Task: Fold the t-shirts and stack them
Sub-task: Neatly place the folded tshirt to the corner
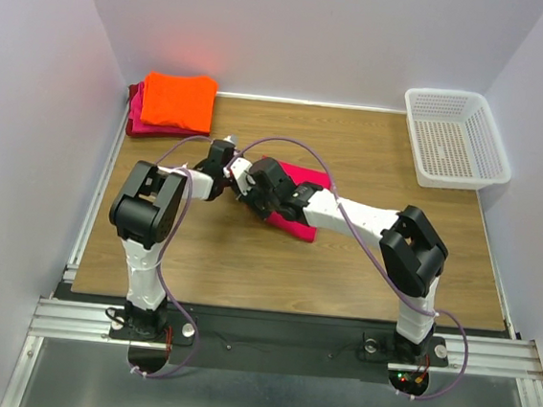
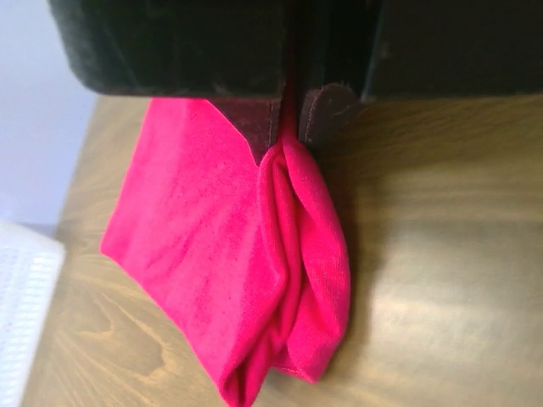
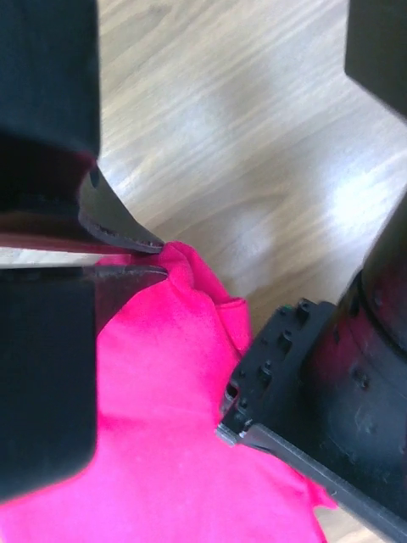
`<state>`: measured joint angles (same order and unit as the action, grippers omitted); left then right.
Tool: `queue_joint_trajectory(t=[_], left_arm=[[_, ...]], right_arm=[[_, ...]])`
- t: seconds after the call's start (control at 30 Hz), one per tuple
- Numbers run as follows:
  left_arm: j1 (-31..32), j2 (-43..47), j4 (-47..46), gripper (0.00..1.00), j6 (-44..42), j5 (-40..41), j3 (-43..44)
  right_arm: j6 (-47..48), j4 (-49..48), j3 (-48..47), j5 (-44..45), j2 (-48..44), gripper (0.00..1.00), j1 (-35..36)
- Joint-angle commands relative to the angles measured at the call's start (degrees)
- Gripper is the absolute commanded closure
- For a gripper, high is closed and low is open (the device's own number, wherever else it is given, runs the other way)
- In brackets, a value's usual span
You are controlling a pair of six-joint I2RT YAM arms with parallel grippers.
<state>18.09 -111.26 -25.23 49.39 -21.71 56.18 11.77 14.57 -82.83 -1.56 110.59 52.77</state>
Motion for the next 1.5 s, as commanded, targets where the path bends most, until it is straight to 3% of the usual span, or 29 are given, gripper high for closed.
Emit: queue_joint_trajectory(t=[0.0, 0.1, 0.17, 0.2, 0.23, 0.33, 0.37, 0.57, 0.87, 1.07, 1.47], left_arm=[[0.5, 3.2, 10.1, 1.00, -13.1, 8.8, 7.9], [0.9, 6.1, 11.7, 1.00, -19.5, 14.2, 9.8], [0.9, 6.7, 12.4, 1.00, -22.1, 16.2, 11.1], [0.8, 6.4, 13.7, 1.00, -25.2, 17.9, 13.6], [0.7, 5.9, 14.5, 1.00, -27.0, 18.2, 16.9], [0.6, 2.5, 19.3, 1.00, -34.0, 19.9, 25.5], [0.5, 1.6, 20.4, 1.00, -35.0, 19.9, 25.6], [-1.8, -6.5, 25.1, 1.00, -41.7, 21.3, 44.1], [-7.5, -16.1, 29.2, 1.00, -49.1, 14.3, 66.5], [-8.8, -16.4, 29.5, 1.00, -53.5, 12.9, 70.7], [-10.6, -14.1, 29.4, 1.00, -52.1, 11.4, 74.4]], right_arm=[[-1.0, 0.2, -3.7, 1.4, -3.9, 0.61, -0.2], [-1.3, 1.2, -3.1, 5.4, -5.6, 0.30, -1.2], [-1.8, 1.5, -2.3, 6.0, -6.7, 0.18, -2.8], [-2.6, 2.0, -1.6, 6.1, -7.9, 0.02, -3.6], [-2.9, 2.3, -1.3, 6.0, -8.5, 0.00, -5.2], [-3.4, 3.9, -0.2, 6.0, -10.5, 0.00, -7.9], [-3.5, 4.2, 0.0, 6.0, -11.0, 0.00, -8.5], [-3.0, 4.9, 3.9, 6.6, -14.3, 0.00, -12.4], [-2.1, 5.1, 6.3, 6.0, -15.4, 0.00, -13.8], [-1.8, 5.2, 6.5, 6.6, -15.4, 0.00, -14.0], [-1.9, 5.3, 6.2, 6.5, -15.1, 0.00, -14.0]])
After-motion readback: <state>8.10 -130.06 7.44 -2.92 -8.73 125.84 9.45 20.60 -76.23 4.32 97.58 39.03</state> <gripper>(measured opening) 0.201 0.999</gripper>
